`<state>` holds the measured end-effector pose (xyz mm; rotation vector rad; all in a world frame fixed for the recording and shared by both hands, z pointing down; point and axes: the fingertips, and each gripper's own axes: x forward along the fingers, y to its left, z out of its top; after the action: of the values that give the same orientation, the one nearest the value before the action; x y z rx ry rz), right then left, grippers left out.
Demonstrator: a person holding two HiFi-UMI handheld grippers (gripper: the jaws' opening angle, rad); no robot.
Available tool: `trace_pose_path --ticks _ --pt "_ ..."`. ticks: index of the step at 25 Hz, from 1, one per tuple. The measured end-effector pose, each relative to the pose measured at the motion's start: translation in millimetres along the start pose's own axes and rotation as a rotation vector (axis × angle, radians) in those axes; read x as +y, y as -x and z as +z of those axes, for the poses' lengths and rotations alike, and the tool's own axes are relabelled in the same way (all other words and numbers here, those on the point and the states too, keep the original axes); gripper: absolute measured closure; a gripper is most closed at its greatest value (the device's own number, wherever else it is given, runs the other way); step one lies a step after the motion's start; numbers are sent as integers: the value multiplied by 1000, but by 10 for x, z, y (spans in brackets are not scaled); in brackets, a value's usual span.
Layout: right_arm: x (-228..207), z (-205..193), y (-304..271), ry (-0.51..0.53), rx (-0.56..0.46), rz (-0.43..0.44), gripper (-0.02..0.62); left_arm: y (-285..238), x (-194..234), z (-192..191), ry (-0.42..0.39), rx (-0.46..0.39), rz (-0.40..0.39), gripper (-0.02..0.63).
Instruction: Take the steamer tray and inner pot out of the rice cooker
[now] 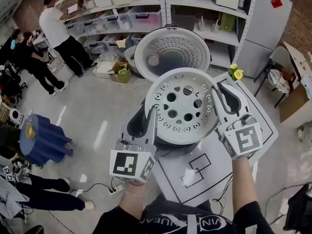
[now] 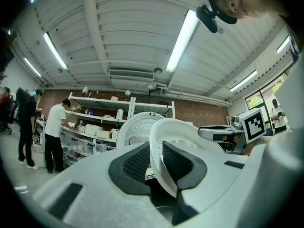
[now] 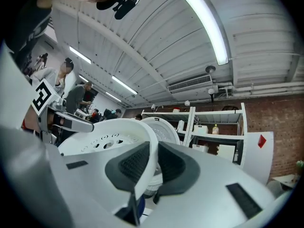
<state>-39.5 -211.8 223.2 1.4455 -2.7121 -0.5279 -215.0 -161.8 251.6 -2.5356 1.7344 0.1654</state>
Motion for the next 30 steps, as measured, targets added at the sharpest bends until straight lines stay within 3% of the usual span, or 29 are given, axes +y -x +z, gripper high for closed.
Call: trace_pose_path --ticks 4,11,20,30 --pt "-48 -28 92 -38 -40 25 545 45 -122 38 0 -26 46 529" --pt "-585 -31 361 -67 -103 79 545 -139 -726 158 -44 -19 98 535" --pt "-1254 -527 837 -92 -51 45 546 -542 -1493 -159 -33 22 71 535" --pt "-2101 -1144 1314 -85 45 -1 545 -1150 -2352 -551 40 39 -6 540"
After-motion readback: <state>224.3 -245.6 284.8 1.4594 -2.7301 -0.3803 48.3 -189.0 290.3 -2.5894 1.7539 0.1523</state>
